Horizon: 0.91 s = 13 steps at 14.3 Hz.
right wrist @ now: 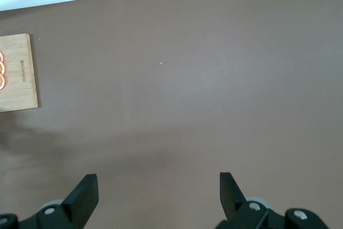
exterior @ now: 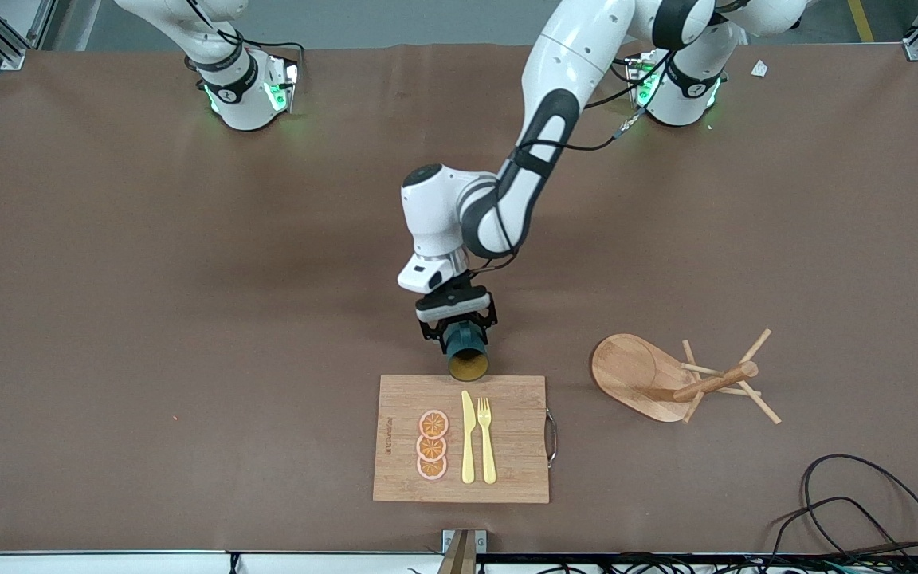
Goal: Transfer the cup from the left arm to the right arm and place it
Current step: 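Carry the teal mug with the left gripper toward the table middle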
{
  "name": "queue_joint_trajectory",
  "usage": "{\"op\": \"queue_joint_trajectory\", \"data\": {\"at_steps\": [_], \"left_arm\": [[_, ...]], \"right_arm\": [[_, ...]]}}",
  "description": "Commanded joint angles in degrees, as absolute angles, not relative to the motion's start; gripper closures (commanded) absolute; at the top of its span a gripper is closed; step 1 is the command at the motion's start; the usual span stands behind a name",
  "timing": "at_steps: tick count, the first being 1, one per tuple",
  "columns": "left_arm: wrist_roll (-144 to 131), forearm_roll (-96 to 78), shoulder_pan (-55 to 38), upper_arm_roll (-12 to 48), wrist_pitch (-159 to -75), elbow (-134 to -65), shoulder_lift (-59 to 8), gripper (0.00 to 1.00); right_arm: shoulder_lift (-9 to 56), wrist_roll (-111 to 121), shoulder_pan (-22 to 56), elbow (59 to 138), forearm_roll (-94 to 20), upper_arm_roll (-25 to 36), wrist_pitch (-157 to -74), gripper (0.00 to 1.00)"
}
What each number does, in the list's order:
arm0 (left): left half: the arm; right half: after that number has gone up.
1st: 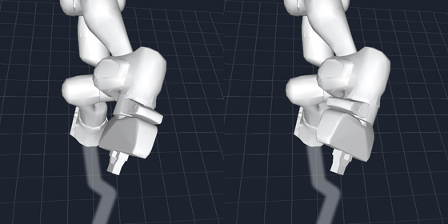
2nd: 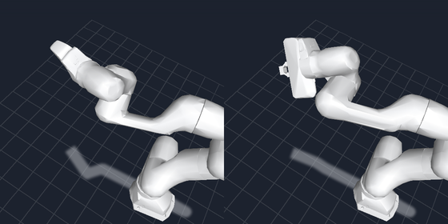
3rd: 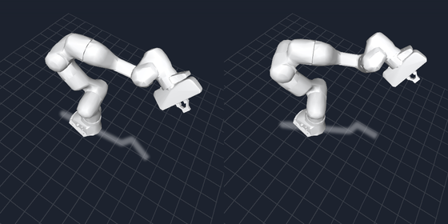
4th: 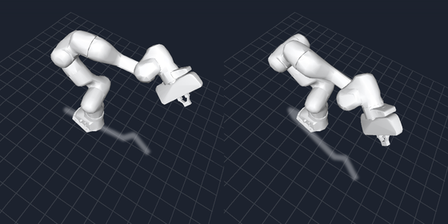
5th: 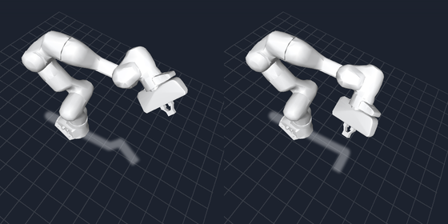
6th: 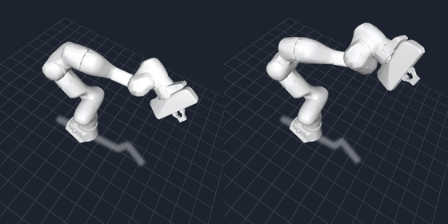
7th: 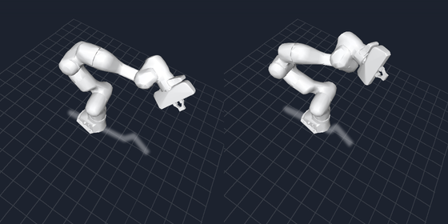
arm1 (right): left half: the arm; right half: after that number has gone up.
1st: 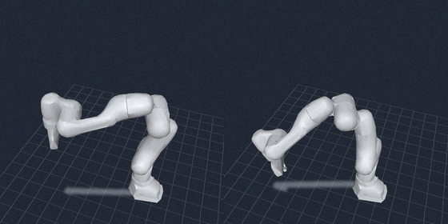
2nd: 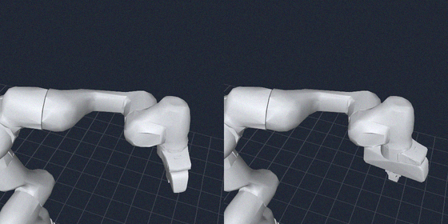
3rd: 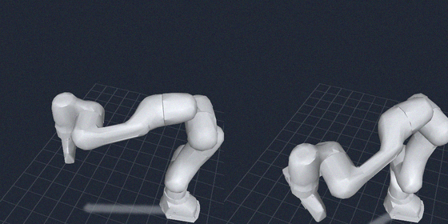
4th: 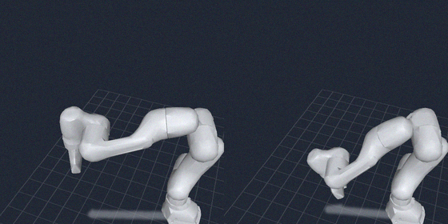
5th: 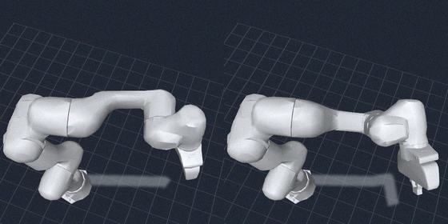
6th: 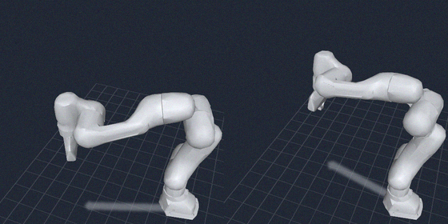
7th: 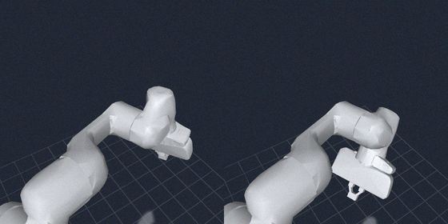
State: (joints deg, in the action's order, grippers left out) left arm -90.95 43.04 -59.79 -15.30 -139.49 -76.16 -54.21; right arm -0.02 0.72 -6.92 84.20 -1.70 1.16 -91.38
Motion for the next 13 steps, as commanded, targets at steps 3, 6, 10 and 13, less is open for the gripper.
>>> {"op": "queue_joint_trajectory", "data": {"at_steps": [3, 6, 10, 13], "left_arm": [[-99.1, 57.5, -63.6, -16.5, -133.1, -74.4, -55.5, 0.92], [-99.4, 63.7, -65.7, -16.5, -130.6, -74.6, -56.1, 0.92], [-110.8, 72.0, -69.5, -16.5, -126.3, -74.6, -58.7, 0.92], [-121.9, 73.3, -72.4, -16.3, -124.5, -74.9, -59.1, 0.92]], "right_arm": [[-0.4, 1.1, -8.2, 84.2, -1.4, 0.2, -91.3, 0.0], [-0.4, 1.1, -8.2, 84.2, -1.3, 0.2, -91.3, 0.0], [-0.4, 1.1, -8.2, 84.2, -1.3, 0.2, -91.3, 0.0], [-0.4, 1.1, -8.2, 84.2, -1.3, 0.2, -91.2, 0.0]]}}
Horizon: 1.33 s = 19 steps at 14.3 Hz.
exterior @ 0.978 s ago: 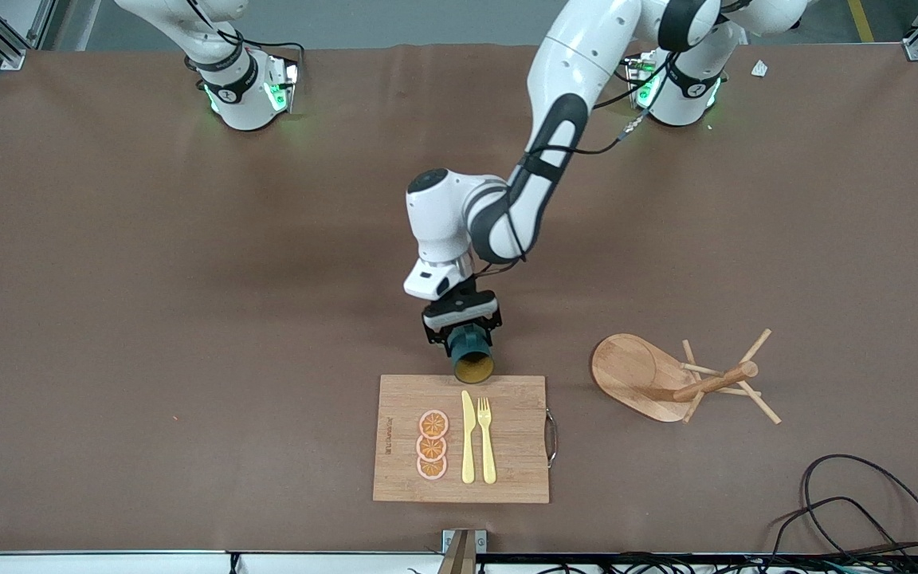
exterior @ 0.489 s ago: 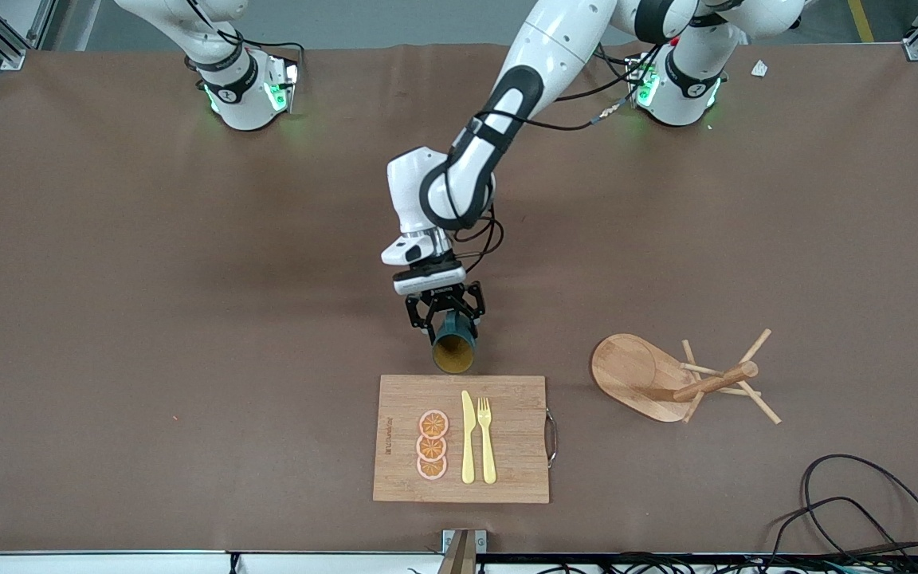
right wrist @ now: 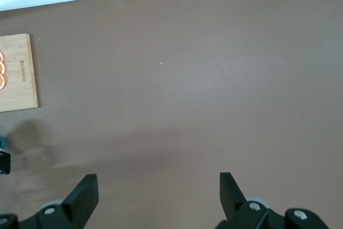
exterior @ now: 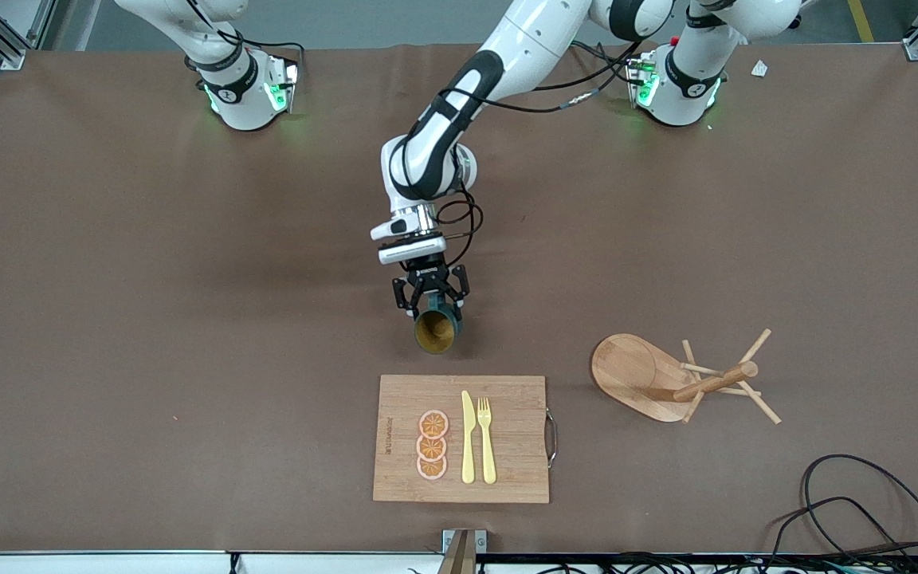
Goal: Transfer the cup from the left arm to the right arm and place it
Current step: 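Carry the teal mug with the left gripper toward the table middle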
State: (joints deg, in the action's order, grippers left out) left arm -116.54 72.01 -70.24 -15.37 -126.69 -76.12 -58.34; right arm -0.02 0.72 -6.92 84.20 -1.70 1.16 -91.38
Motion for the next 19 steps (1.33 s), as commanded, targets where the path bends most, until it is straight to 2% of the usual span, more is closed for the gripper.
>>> {"op": "queue_joint_trajectory", "data": {"at_steps": [1, 4, 5, 8, 11, 12, 13, 14, 19], "left_arm": [[-124.9, 73.4, -73.5, -16.3, -124.2, -75.0, -59.2, 0.92], [-129.4, 73.7, -75.6, -16.3, -121.3, -75.1, -60.5, 0.9], [-131.0, 74.6, -75.9, -16.3, -120.9, -75.1, -61.2, 0.87], [-137.6, 80.5, -76.0, -16.2, -120.8, -75.1, -64.1, 0.85], [-137.5, 81.0, -76.0, -16.1, -120.8, -75.1, -64.1, 0.81], [-137.4, 81.0, -76.0, -16.1, -120.8, -75.1, -64.1, 0.56], [-137.3, 81.0, -76.0, -15.8, -120.8, -75.1, -64.0, 0.12], [-137.1, 80.8, -76.0, -14.7, -120.8, -75.1, -63.7, 0.0], [-134.2, 75.1, -76.3, -7.4, -116.4, -75.0, -59.3, 0.0]], "right_arm": [[-0.4, 1.1, -8.2, 84.2, -1.3, 0.2, -91.2, 0.0], [-0.4, 1.1, -8.2, 84.2, -1.3, 0.2, -91.2, 0.0], [-0.4, 1.1, -8.2, 84.2, -1.3, 0.2, -91.2, 0.0], [-0.4, 1.1, -8.2, 84.2, -1.3, 0.2, -91.2, 0.0], [-0.4, 1.1, -8.2, 84.2, -1.3, 0.2, -91.2, 0.0], [-0.4, 1.1, -8.2, 84.2, -1.3, 0.2, -91.2, 0.0], [-0.4, 1.1, -8.2, 84.2, -1.3, 0.2, -91.2, 0.0], [-0.4, 1.1, -8.2, 84.2, -1.3, 0.2, -91.2, 0.0], [-0.4, 1.1, -8.2, 84.2, -1.3, 0.2, -91.2, 0.0]]}}
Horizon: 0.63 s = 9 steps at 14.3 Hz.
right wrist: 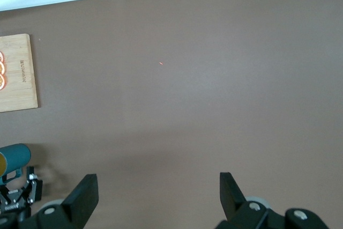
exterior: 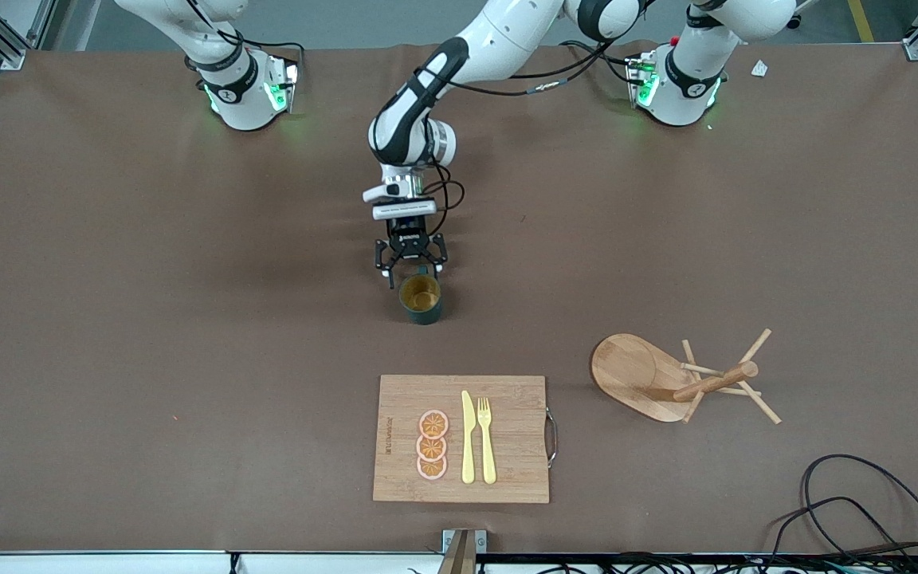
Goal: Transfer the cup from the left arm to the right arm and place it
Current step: 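Lower the mug onto the table while the right gripper reaches over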
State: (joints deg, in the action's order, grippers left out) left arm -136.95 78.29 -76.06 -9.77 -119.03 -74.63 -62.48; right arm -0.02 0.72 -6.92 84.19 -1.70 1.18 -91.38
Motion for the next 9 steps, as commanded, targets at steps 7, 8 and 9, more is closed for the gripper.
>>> {"op": "queue_joint_trajectory", "data": {"at_steps": [7, 8, 9], "left_arm": [[-120.3, 61.2, -76.3, -3.6, -114.4, -74.6, -48.4, 0.0], [-119.1, 58.4, -76.3, -3.6, -114.4, -74.5, -46.4, 0.0], [-117.4, 56.4, -76.0, -3.7, -114.4, -74.6, -43.9, 0.0]], "right_arm": [[-0.4, 1.1, -8.1, 84.3, -1.5, 0.2, -91.2, 0.0], [-0.2, 1.1, -8.0, 84.3, -1.5, 0.2, -91.1, 0.0], [0.7, 0.9, -7.6, 84.3, -1.6, 0.1, -91.1, 0.0]]}}
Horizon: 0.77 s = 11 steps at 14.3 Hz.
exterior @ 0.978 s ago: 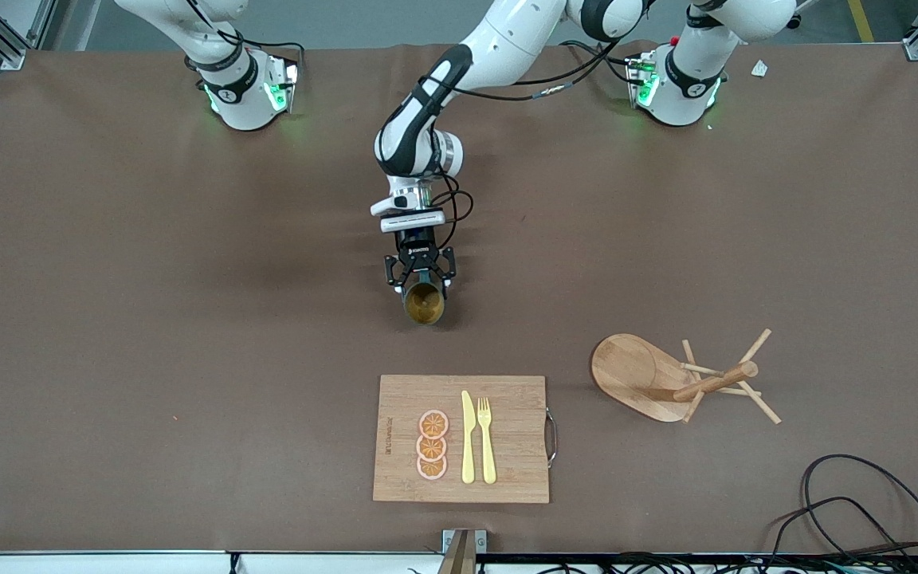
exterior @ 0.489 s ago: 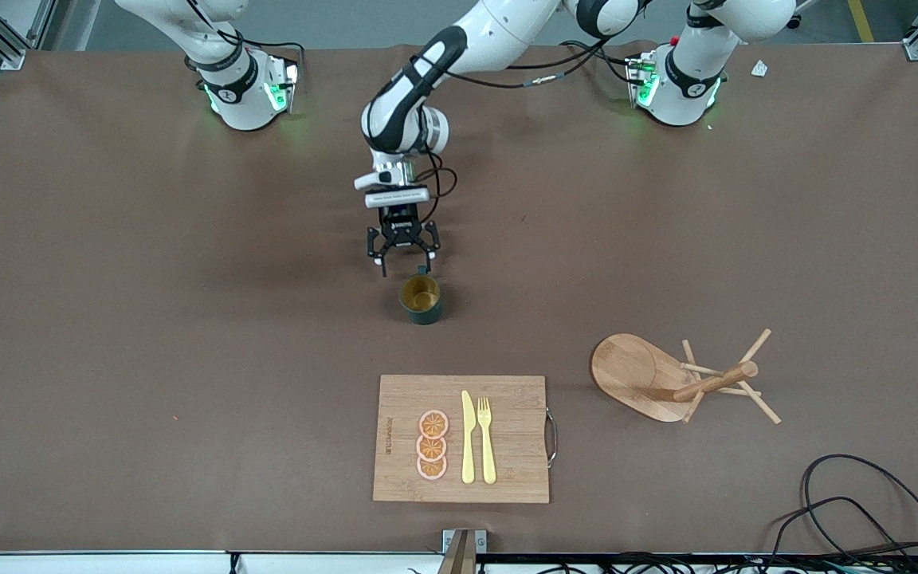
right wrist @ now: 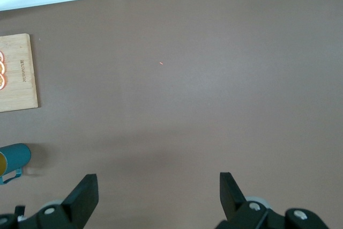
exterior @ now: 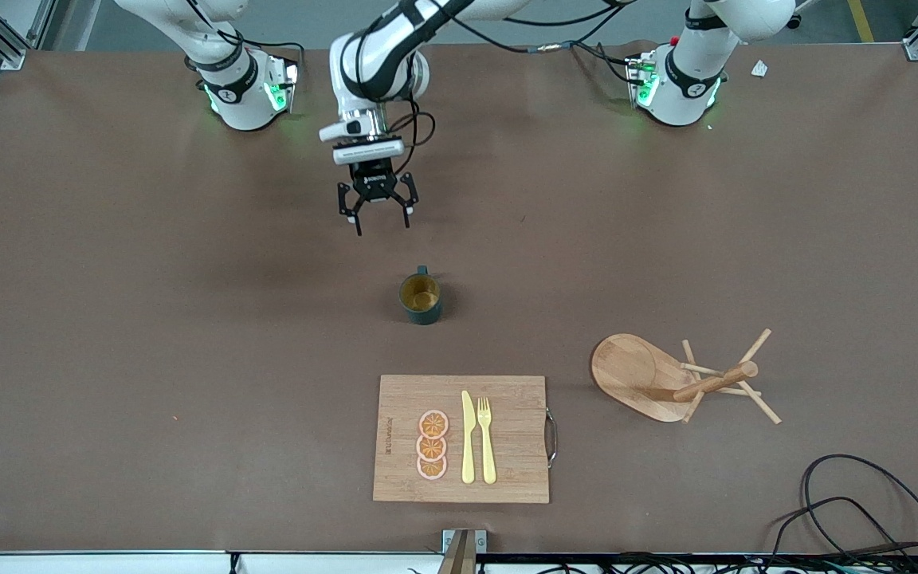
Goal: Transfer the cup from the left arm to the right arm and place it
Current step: 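Lower the mug onto the table while the right gripper reaches over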
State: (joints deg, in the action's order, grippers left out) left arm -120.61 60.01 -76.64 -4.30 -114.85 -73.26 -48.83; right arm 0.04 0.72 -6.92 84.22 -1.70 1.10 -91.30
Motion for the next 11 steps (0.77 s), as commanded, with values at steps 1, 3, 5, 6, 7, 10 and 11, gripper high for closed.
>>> {"op": "queue_joint_trajectory", "data": {"at_steps": [1, 3, 5, 6, 7, 10, 11], "left_arm": [[-115.2, 54.6, -75.7, -3.8, -114.4, -74.6, -41.3, 0.0], [-108.0, 48.7, -72.9, -3.9, -114.4, -74.6, -35.8, 0.0], [-100.9, 43.5, -69.5, -4.0, -114.4, -74.7, -31.2, 0.0], [-98.5, 41.8, -67.1, -4.0, -114.4, -74.7, -29.2, 0.0], [-96.8, 40.3, -64.8, -4.0, -114.4, -74.7, -28.0, 0.0], [-88.5, 32.8, -56.5, -4.0, -114.4, -74.8, -25.1, 0.0], [-86.7, 31.4, -54.2, -4.0, -114.4, -75.0, -24.8, 0.0]], "right_arm": [[1.7, 0.6, -7.1, 84.3, -1.7, -0.1, -91.2, 0.0], [3.5, 0.4, -6.0, 84.5, -2.5, 0.0, -90.9, 0.0], [5.4, -0.1, -5.7, 84.6, -3.9, 0.0, -91.0, 0.0], [6.8, -0.8, -4.8, 84.5, -4.1, -0.2, -91.1, 0.0], [7.3, -4.4, -2.6, 84.5, -4.1, -0.2, -91.1, 0.0], [12.5, -22.0, 5.5, 84.3, -4.3, -0.2, -91.8, 0.0], [14.7, -26.2, 8.1, 84.3, -4.4, -0.2, -93.8, 0.0]]}}
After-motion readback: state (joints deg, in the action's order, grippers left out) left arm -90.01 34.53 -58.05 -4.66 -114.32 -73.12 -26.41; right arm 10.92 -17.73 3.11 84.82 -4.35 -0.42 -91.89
